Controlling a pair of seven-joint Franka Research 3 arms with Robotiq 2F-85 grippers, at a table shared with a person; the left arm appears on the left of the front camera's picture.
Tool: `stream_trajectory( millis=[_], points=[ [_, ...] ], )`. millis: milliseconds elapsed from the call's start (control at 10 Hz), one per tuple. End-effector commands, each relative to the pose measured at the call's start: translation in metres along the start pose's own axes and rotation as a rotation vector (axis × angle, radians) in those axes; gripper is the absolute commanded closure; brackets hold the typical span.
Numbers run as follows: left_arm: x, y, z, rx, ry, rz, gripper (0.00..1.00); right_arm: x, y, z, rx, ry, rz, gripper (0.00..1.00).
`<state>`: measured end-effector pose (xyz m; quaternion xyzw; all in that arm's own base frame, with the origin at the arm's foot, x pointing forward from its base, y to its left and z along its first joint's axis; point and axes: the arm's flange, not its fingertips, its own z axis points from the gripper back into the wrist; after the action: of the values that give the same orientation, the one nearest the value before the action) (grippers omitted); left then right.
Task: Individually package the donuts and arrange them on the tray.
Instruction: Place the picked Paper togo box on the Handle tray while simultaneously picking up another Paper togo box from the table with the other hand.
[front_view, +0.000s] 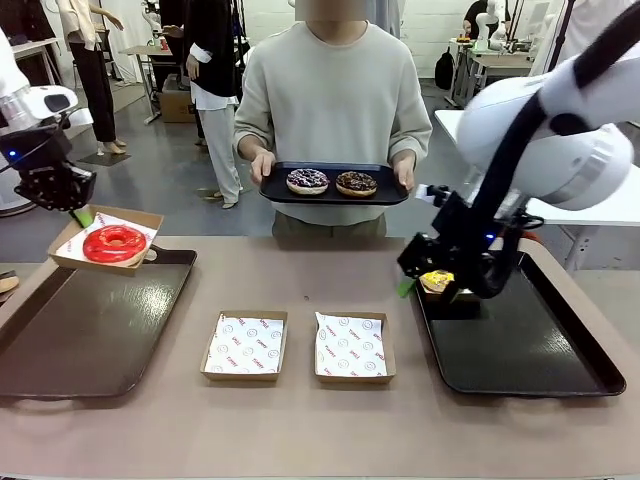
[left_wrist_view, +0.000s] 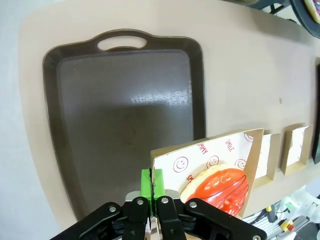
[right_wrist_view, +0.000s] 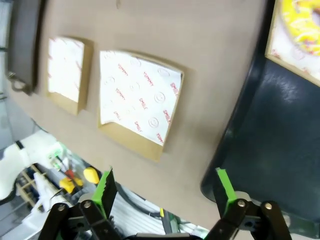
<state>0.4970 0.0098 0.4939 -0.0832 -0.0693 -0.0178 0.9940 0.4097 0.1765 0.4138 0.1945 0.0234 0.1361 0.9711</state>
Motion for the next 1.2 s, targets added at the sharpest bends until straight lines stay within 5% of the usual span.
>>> stream_trajectory(
  millis=[0, 600, 1100],
  points=[
    [0.011, 0.015, -0.008, -0.026, 0.001, -0.039, 0.99, 0.021, 0.033, -0.016, -0.139, 0.033, -0.034, 0.0],
    [0.027, 0.023, -0.061, 0.073, -0.021, -0.028, 0.99, 0.032, 0.066, -0.087, -0.392, 0.041, -0.099, 0.0],
    [0.032, 0.023, -0.073, 0.07, -0.026, -0.009, 0.99, 0.024, 0.055, -0.097, -0.388, 0.066, -0.093, 0.0]
  ],
)
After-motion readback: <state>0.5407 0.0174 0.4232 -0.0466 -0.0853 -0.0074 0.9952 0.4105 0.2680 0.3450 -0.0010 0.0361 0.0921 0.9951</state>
